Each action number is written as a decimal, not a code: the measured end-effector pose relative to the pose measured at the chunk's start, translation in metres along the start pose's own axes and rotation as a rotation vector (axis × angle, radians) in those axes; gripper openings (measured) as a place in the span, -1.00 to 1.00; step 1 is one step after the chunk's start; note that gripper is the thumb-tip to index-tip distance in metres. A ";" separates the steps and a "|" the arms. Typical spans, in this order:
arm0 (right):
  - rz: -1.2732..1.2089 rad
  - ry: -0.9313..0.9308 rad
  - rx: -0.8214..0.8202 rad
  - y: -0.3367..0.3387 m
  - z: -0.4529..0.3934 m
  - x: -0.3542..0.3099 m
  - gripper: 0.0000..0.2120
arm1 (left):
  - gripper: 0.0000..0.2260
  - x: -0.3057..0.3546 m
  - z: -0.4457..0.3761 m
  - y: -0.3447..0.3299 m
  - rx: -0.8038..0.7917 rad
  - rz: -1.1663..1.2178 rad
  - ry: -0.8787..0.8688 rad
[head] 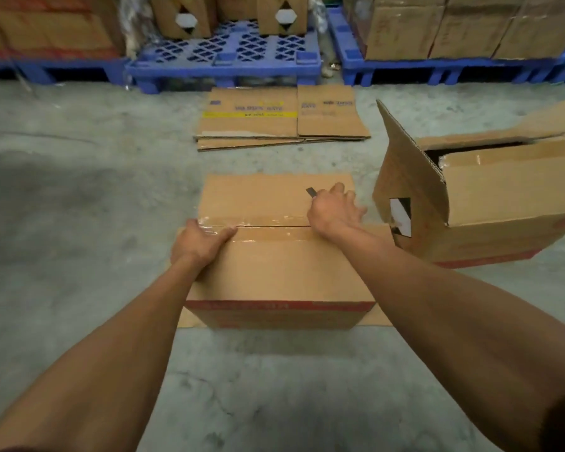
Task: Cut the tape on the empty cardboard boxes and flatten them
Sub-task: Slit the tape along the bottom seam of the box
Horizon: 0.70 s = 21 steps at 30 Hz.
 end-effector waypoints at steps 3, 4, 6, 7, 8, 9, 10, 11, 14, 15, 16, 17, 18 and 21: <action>-0.065 0.251 -0.092 -0.013 0.009 -0.056 -0.63 | -0.33 -0.005 0.022 -0.001 0.004 0.022 0.012; -0.114 0.298 -0.175 -0.024 0.015 -0.072 -0.63 | -0.38 -0.006 0.028 -0.001 0.011 0.010 -0.003; -0.157 0.388 -0.255 -0.039 0.025 -0.103 -0.65 | -0.50 -0.009 0.037 0.000 0.041 -0.030 -0.058; -0.158 0.439 -0.275 -0.045 0.031 -0.118 -0.67 | -0.54 -0.012 0.040 0.002 0.060 -0.048 -0.077; -0.157 0.490 -0.290 -0.050 0.037 -0.131 -0.69 | -0.57 -0.016 0.042 0.003 0.078 -0.050 -0.084; -0.167 0.537 -0.293 -0.053 0.041 -0.142 -0.71 | -0.58 -0.018 0.044 0.003 0.092 -0.043 -0.089; -0.188 0.585 -0.287 -0.056 0.046 -0.152 -0.73 | -0.60 -0.021 0.045 0.003 0.100 -0.031 -0.082; -0.213 0.623 -0.260 -0.054 0.049 -0.159 -0.74 | -0.60 -0.022 0.044 0.001 0.099 -0.013 -0.080; -0.224 0.713 -0.158 -0.048 0.053 -0.173 -0.76 | -0.61 -0.025 0.036 -0.003 0.066 0.077 -0.068; -0.206 0.737 -0.136 -0.048 0.055 -0.175 -0.76 | -0.62 -0.027 0.033 -0.004 0.060 0.111 -0.072; -0.188 0.763 -0.120 -0.048 0.055 -0.179 -0.75 | -0.62 -0.030 0.030 -0.004 0.060 0.142 -0.069; -0.173 0.777 -0.105 -0.046 0.054 -0.179 -0.73 | -0.63 -0.031 0.028 -0.005 0.058 0.160 -0.070; -0.163 0.783 -0.091 -0.046 0.052 -0.181 -0.72 | -0.63 -0.033 0.027 -0.006 0.057 0.170 -0.066; -0.160 0.779 -0.066 -0.045 0.046 -0.182 -0.70 | -0.62 -0.034 0.025 -0.008 0.051 0.193 -0.043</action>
Point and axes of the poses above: each hand's wrist, its own z-axis away from the middle knuckle, its own y-axis out of the back of the hand, x = y × z, the point moved 10 cm from there along -z, towards the middle knuckle, and after that the axes turned 8 degrees about x, right-handed, at the moved point
